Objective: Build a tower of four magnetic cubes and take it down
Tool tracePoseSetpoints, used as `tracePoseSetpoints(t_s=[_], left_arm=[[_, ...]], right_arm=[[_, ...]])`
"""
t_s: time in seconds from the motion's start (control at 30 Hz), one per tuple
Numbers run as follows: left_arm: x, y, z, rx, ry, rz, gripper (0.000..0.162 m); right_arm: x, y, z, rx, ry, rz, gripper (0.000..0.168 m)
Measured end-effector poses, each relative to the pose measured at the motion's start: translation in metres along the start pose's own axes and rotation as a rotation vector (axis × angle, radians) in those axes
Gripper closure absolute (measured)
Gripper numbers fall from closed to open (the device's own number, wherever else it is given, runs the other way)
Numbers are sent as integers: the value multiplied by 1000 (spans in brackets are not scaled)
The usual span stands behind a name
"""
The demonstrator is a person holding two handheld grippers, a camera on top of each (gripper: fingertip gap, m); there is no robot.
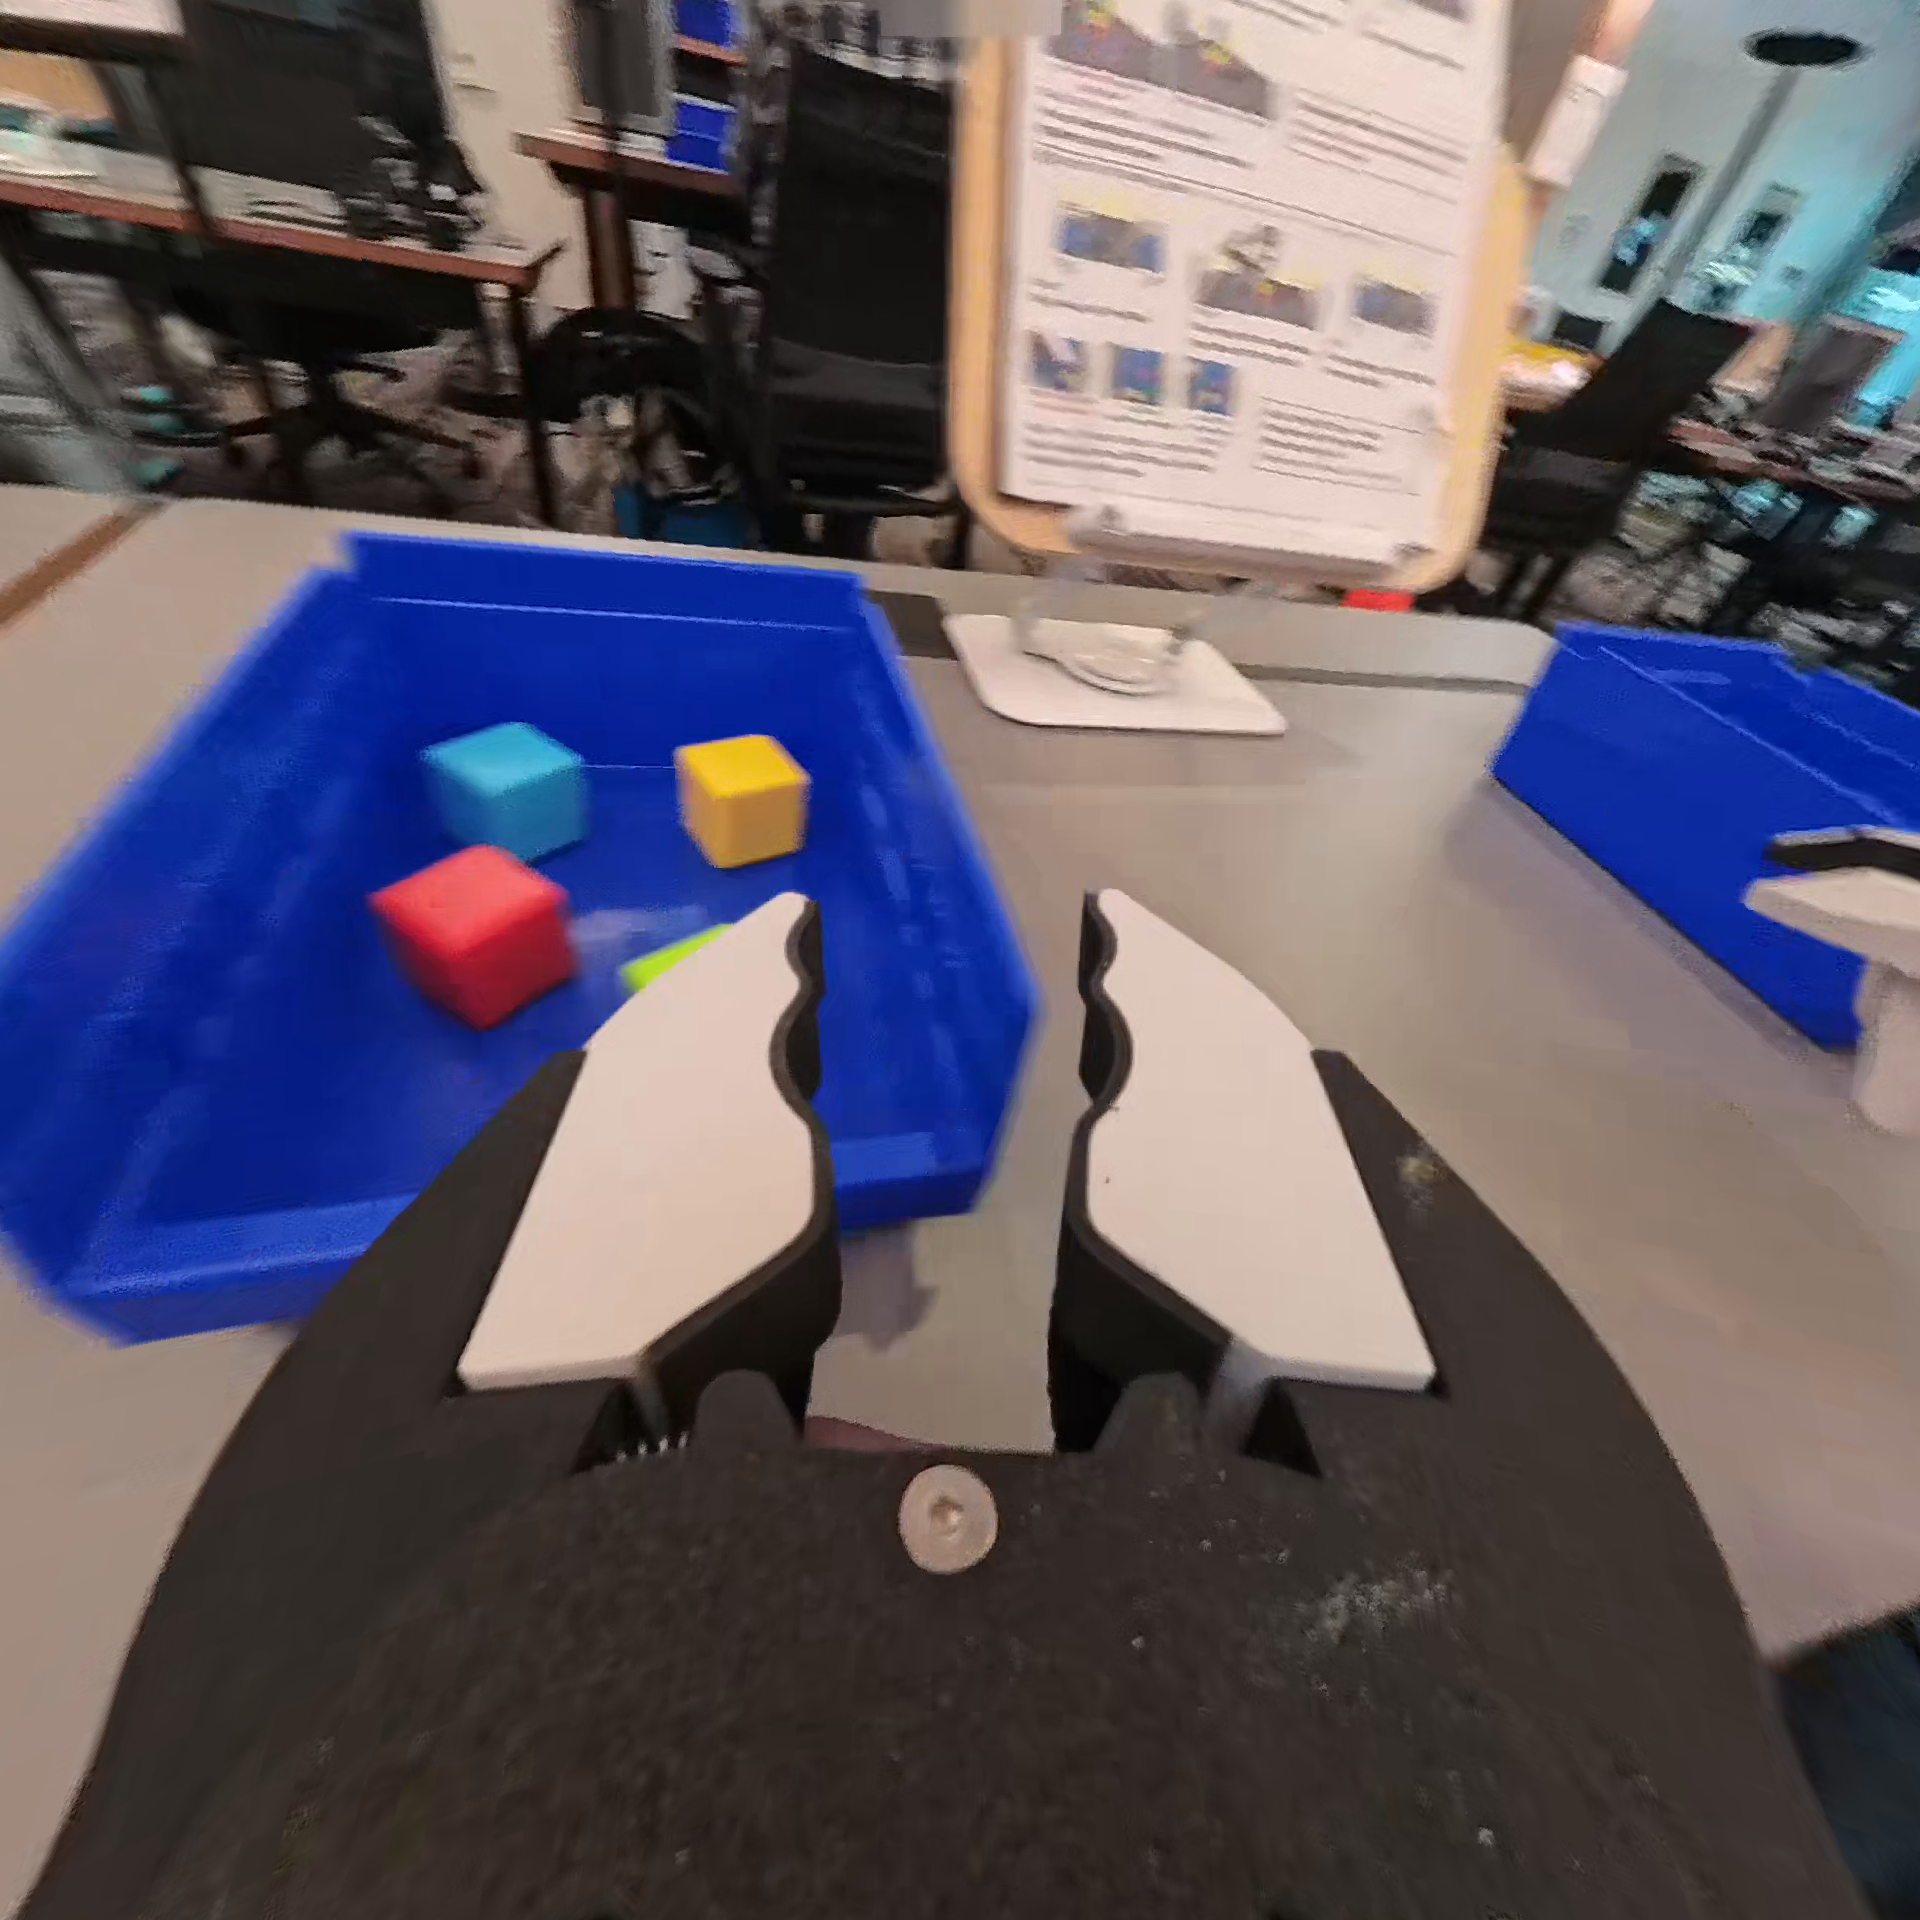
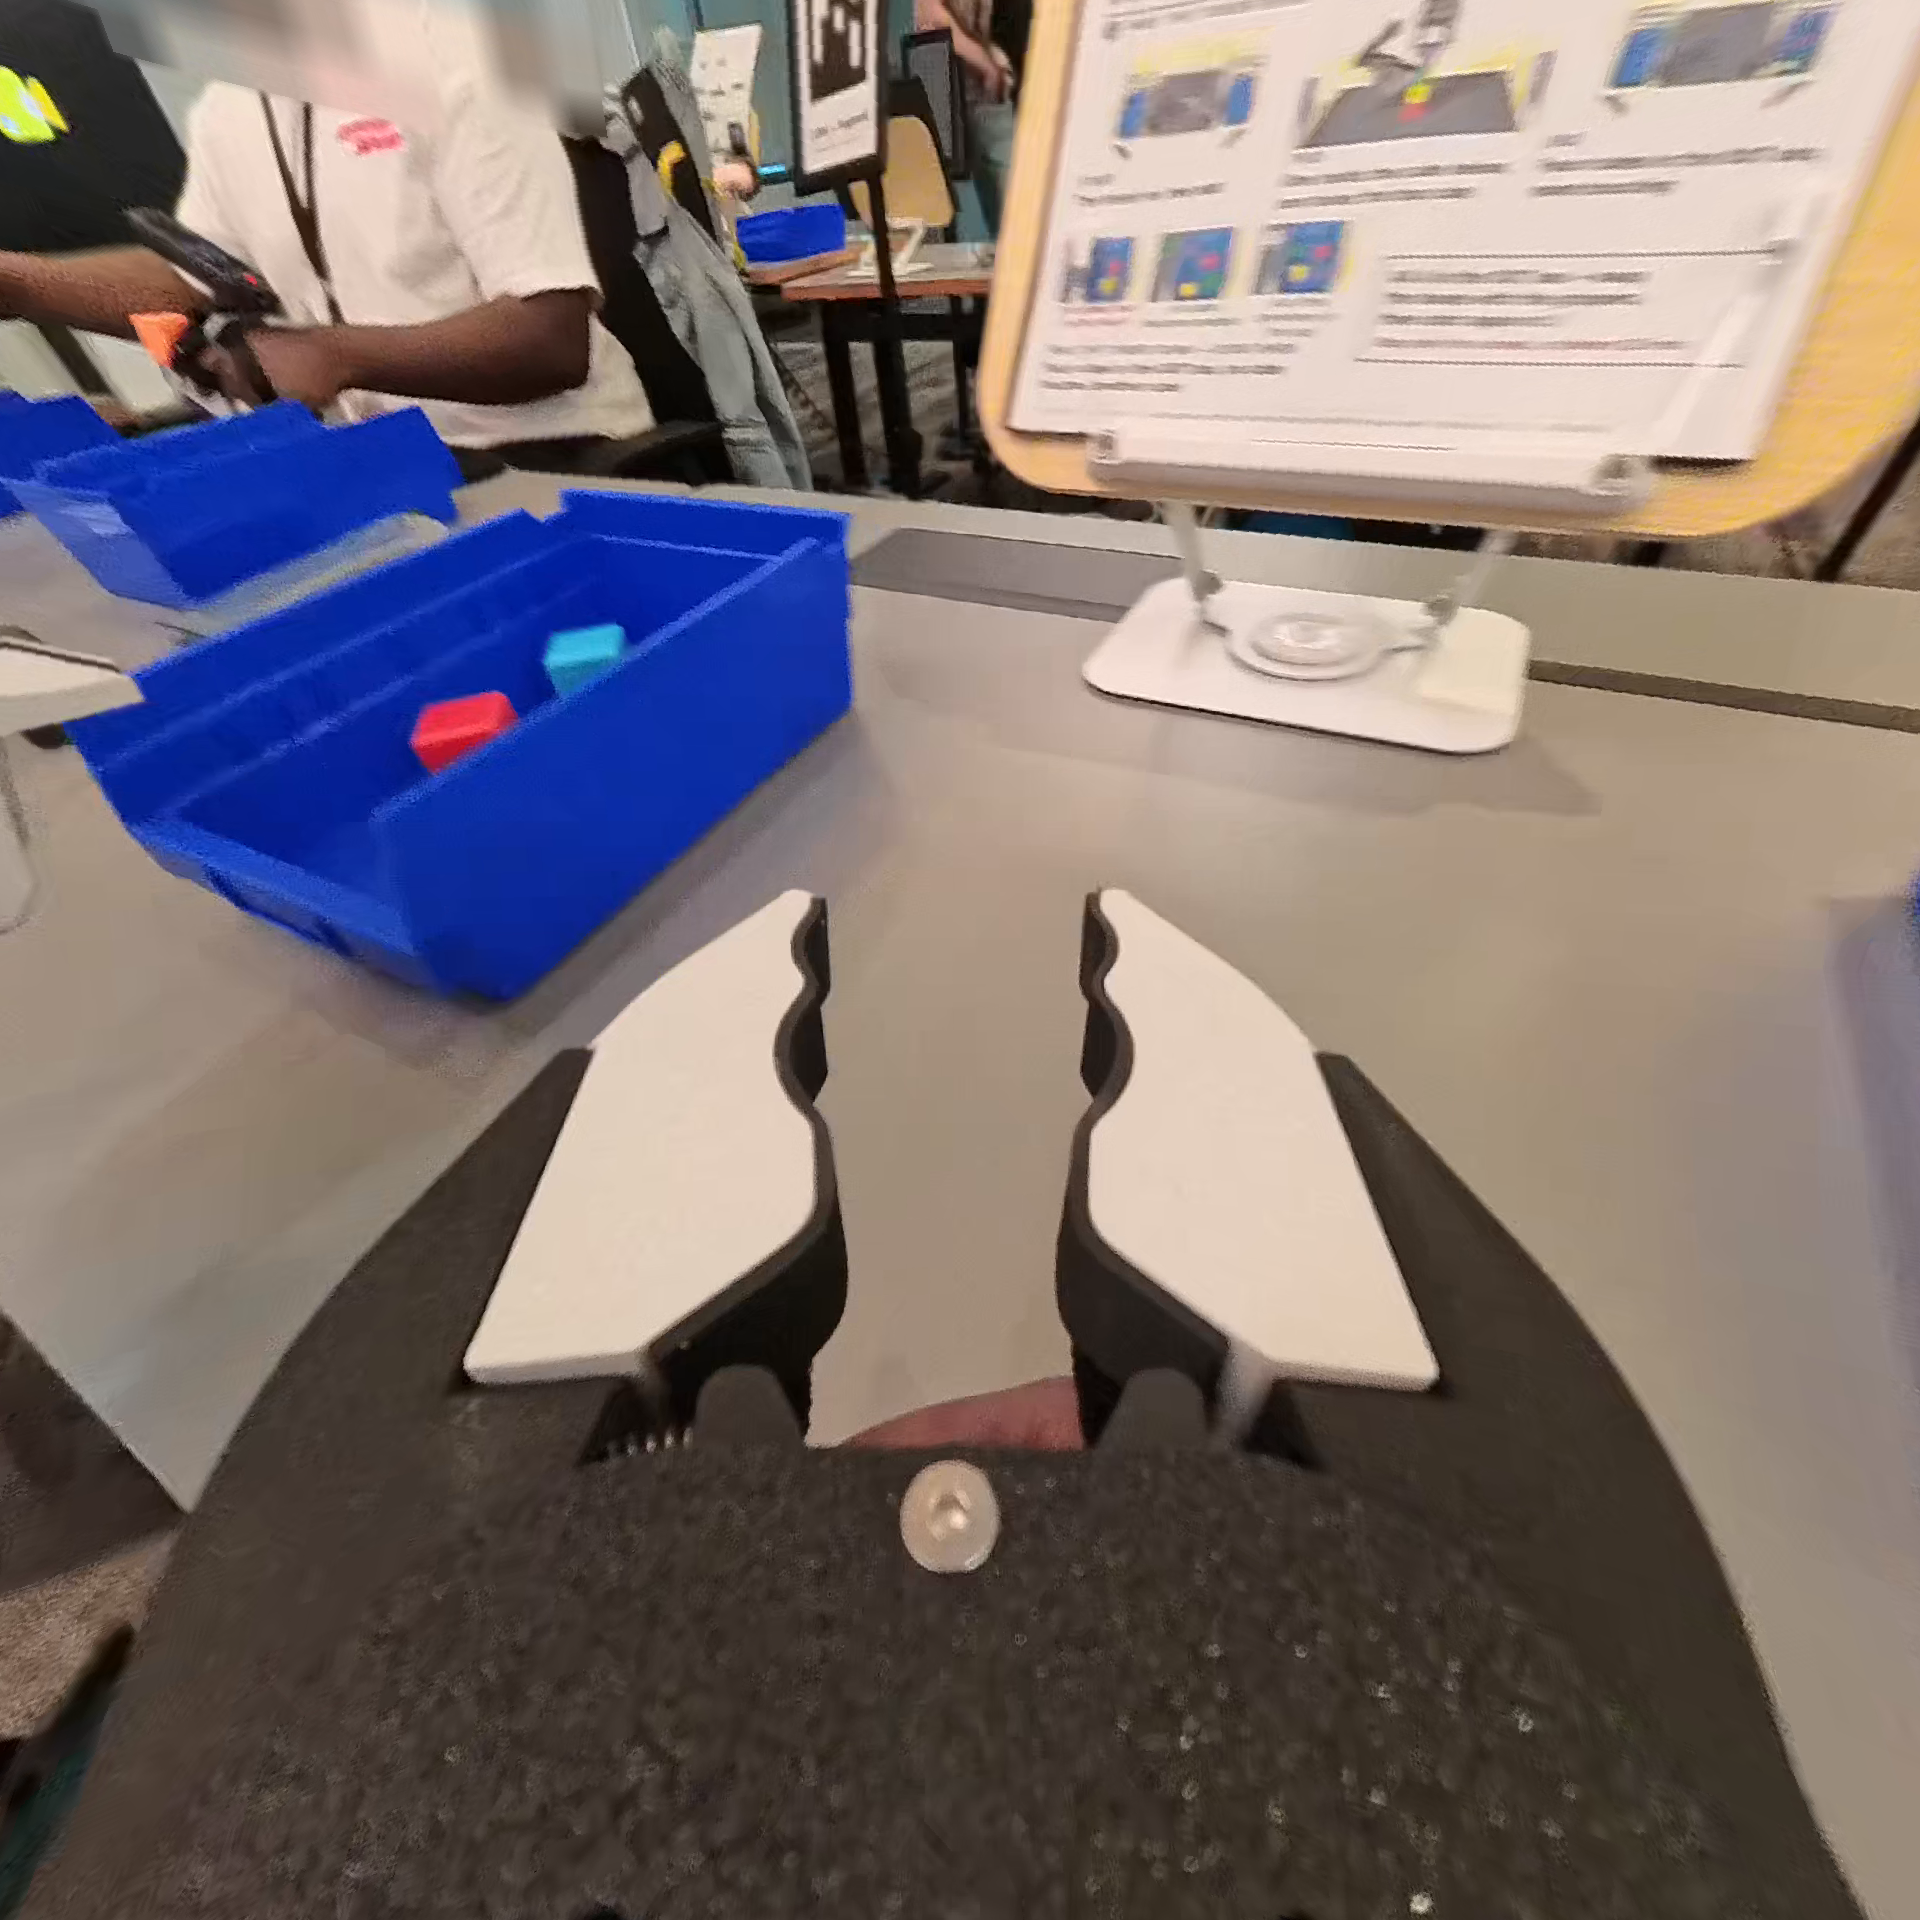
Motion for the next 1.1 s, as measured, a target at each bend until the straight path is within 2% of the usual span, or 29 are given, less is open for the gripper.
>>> tracePoseSetpoints(t_s=[0.1,0.17,0.33,0.47,0.67,1.1], left_arm=[[-56,-8,1,-2,-55,-95,116],[-90,-10,0,-18,-82,-135,117],[-137,-2,-12,-32,-234,-102,117],[-139,4,-29,-40,-165,-114,117],[-118,-5,-46,1,-107,-127,116],[-108,-13,-53,47,-70,-141,115]], right_arm=[[-45,29,-1,5,17,-35,123],[-66,45,-9,6,16,2,124],[-93,83,-29,-42,10,96,123],[-102,94,-38,-25,-71,152,123],[-115,87,-40,29,-71,152,121],[-115,83,-40,36,-58,162,123]])
Point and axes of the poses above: each gripper's, where its closed fingertips meet, y back along the fingers, z out of its top, x = y × z across the jaws, the point moved 9 cm from there along y, back along the fingers, and after that the axes turned 15 degrees about -y, right-handed, at the moved point
